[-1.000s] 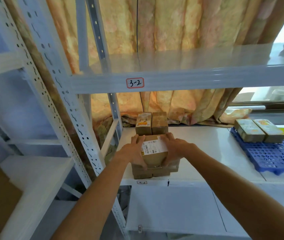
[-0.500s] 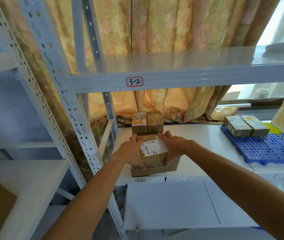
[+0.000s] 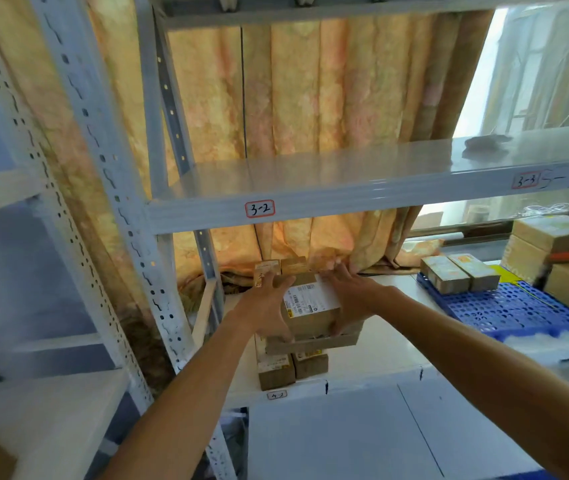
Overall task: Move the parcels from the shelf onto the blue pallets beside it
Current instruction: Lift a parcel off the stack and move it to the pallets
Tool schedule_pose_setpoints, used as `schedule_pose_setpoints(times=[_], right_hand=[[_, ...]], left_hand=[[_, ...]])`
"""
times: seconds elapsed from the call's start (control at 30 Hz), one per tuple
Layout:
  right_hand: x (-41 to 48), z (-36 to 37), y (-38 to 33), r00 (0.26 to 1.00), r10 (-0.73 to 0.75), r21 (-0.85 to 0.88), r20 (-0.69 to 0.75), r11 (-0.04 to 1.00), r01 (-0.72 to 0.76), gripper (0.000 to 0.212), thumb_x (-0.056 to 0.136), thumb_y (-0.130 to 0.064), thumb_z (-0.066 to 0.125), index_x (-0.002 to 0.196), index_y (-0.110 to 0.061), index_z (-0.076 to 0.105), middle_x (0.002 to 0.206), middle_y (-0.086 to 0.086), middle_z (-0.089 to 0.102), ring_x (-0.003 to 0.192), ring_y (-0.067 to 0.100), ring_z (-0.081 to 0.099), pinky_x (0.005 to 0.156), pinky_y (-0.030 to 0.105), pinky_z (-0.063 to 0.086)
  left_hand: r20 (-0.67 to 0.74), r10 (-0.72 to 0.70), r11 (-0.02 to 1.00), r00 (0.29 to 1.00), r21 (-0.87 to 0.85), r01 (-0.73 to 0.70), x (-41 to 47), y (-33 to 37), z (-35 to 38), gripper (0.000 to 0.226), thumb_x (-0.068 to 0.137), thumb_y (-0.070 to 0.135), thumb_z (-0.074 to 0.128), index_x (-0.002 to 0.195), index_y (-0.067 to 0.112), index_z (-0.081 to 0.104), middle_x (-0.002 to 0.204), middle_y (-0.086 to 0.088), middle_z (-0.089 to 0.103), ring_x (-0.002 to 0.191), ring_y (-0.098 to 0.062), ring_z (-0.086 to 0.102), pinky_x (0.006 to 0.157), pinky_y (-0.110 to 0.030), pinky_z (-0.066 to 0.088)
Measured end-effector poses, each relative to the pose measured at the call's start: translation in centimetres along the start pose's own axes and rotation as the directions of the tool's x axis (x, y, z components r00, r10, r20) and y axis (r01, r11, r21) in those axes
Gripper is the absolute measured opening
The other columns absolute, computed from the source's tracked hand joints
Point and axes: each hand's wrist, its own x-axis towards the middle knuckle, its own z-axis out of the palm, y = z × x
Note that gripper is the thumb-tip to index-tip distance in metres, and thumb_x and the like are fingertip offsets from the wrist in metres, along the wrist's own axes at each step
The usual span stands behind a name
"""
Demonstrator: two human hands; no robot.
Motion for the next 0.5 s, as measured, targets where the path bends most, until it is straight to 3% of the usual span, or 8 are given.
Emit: schedule_pose_setpoints(times=[0.1, 0.23, 0.5], right_hand=[[-1.0, -1.1, 0.3, 1.000, 0.023, -0.053, -0.017, 0.998, -0.024, 0.147, 0.054, -0.069, 0.085, 0.157, -0.021, -0.008, 0.160, 0.014, 0.002, 0.148, 0.040, 0.011, 0.119, 0.054, 0.017], [-2.8, -2.0, 1.5, 0.997, 0.066, -0.026, -0.039, 0.997, -0.067, 0.146, 0.053, -0.066, 0.087, 0.156, -0.024, -0.009, 0.160, 0.012, 0.005, 0.145, 0.040, 0.022, 0.116, 0.053, 0.029], [-7.0, -3.4, 6.6, 0.987, 0.149, 0.004, -0.058, 0.989, -0.149, 0.141, 0.058, -0.064, 0.086, 0.155, -0.027, -0.009, 0.160, 0.011, 0.006, 0.145, 0.039, 0.024, 0.115, 0.053, 0.031]], left_hand=[[-0.022, 0.012, 1.000, 1.000, -0.007, -0.012, 0.2, 0.6, -0.7, 0.139, 0.053, 0.064, 0.088, 0.160, 0.036, 0.004, 0.167, -0.004, -0.007, 0.143, -0.040, 0.032, 0.105, -0.046, 0.044], [-0.019, 0.060, 0.998, 0.998, 0.011, -0.060, 0.9, 2.4, -1.7, 0.136, 0.059, 0.061, 0.087, 0.160, 0.035, 0.001, 0.167, -0.005, -0.007, 0.143, -0.040, 0.032, 0.105, -0.046, 0.043], [-0.025, 0.157, 0.987, 0.987, 0.029, -0.156, 3.6, 8.4, -3.1, 0.137, 0.059, 0.061, 0.087, 0.160, 0.035, -0.001, 0.167, -0.008, -0.008, 0.146, -0.041, 0.025, 0.110, -0.048, 0.037]])
